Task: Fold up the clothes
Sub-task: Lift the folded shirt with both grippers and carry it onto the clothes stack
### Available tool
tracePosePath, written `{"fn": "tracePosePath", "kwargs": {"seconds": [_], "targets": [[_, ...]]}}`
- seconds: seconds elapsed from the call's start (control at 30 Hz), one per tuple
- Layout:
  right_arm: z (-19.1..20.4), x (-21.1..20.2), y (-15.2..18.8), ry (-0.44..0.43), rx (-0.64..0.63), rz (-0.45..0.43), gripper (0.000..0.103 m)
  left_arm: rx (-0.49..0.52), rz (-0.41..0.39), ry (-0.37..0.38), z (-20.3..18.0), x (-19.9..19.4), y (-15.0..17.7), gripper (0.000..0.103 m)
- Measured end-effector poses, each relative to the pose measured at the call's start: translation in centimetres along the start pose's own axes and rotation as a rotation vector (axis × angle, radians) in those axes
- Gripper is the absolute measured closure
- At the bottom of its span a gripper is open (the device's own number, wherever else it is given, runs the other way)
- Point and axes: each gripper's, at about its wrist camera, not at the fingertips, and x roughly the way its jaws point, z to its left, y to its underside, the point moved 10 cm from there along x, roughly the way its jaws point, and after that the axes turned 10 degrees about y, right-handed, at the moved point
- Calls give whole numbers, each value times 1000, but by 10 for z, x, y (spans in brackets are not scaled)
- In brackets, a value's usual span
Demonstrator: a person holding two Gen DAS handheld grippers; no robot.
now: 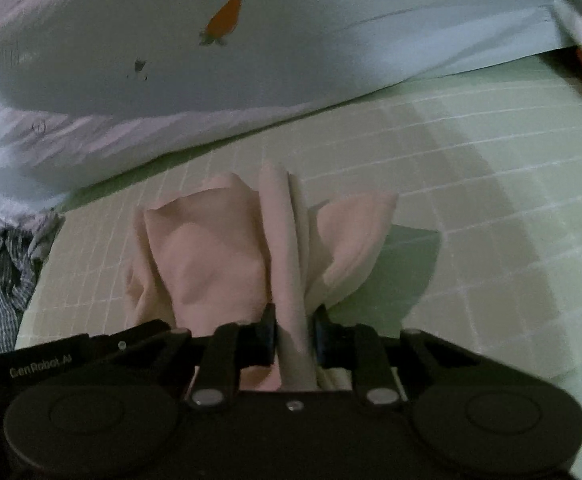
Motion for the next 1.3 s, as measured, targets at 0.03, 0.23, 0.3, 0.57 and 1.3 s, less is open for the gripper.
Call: {"fn": "tracePosePath", "kwargs": {"seconds": [0.03, 0.23, 0.3, 0.57, 1.3], "targets": [[-6, -8, 1, 10, 13, -12, 84, 22, 6, 16, -9, 0, 2, 92], [-56, -59, 1, 86, 105, -104, 84, 134, 56, 102, -69, 2, 22, 92], [-74, -77, 1, 120, 124, -140, 84, 178, 78, 134, -92, 5, 31, 92], [-149, -135, -5, 214, 223, -239, 85, 303, 108, 241, -183, 26, 48, 92], [-363, -179, -164, 235, 207, -455, 85, 343, -32, 391, -411, 156, -1, 92]]}}
